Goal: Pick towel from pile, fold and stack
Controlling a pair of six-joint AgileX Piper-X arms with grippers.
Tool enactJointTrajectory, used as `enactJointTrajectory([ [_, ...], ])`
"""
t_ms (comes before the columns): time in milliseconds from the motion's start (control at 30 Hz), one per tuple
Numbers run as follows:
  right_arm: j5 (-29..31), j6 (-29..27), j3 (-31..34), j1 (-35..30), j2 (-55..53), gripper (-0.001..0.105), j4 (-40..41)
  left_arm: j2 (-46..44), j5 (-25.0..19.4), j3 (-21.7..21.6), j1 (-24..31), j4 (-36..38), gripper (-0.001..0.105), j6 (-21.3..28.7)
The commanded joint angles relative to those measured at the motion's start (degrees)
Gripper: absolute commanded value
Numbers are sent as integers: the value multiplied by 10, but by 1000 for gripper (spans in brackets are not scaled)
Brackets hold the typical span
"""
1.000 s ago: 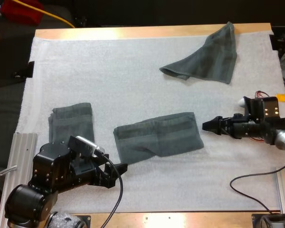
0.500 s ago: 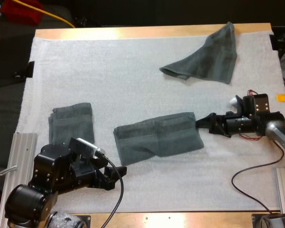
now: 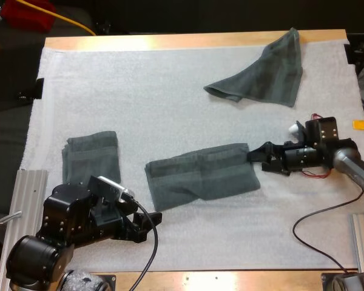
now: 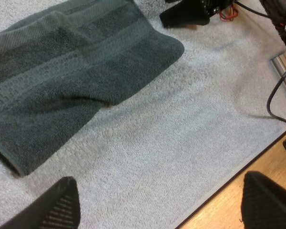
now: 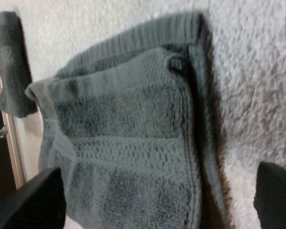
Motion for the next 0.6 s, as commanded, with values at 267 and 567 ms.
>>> enactJointTrajectory([
  [267,-3,38,-2,65,30,78,-14,-3,2,-4,-1,0,68,-1],
  [567,-5,65,-2,105,33,78,-32,-3,2,-4,-1,0,68,-1],
])
